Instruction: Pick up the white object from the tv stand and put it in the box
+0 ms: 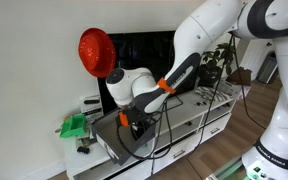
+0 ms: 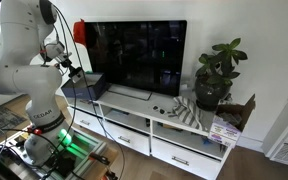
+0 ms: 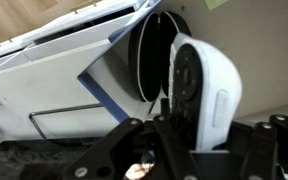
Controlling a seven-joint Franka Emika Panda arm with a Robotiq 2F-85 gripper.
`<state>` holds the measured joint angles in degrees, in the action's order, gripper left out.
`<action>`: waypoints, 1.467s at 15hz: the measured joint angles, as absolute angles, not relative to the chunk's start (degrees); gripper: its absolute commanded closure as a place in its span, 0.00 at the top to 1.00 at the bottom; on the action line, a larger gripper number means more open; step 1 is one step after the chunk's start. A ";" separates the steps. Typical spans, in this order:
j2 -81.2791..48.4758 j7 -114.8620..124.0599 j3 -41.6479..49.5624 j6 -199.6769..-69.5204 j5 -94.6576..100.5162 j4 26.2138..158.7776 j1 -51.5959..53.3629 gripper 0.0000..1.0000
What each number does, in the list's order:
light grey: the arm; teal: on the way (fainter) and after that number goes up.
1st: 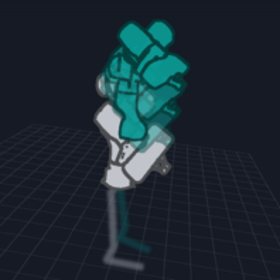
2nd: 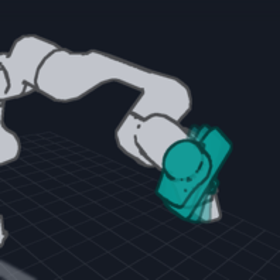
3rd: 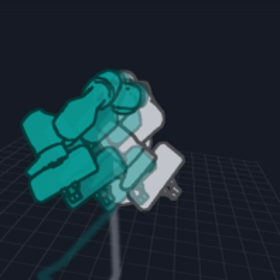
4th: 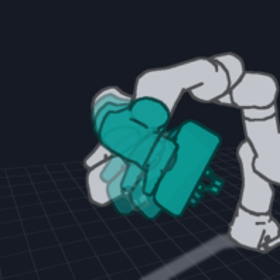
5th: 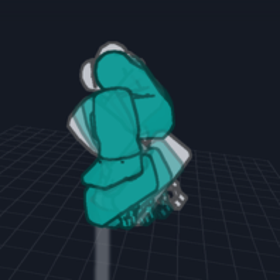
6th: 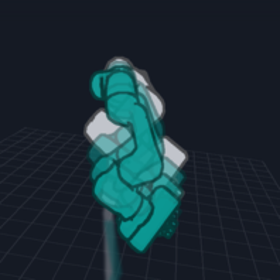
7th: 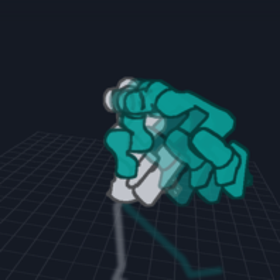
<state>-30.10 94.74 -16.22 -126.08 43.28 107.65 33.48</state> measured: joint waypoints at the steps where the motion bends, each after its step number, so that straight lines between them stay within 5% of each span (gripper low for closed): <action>1: -32.42 94.10 -15.30 -126.11 44.17 105.40 34.37 0.06; 4: -38.51 92.16 -12.31 -126.11 46.04 98.68 36.99 0.06; 5: -40.40 91.32 -11.53 -126.12 46.13 96.38 37.66 0.23; 9: -44.56 88.74 -11.04 -126.14 46.06 91.04 38.06 0.23; 10: -44.71 88.68 -11.04 -126.14 46.06 90.81 38.07 0.06; 22: -52.78 87.62 -5.91 -125.40 45.56 82.31 40.35 0.06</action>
<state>-52.78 87.62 -5.91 -125.40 45.56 82.31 40.35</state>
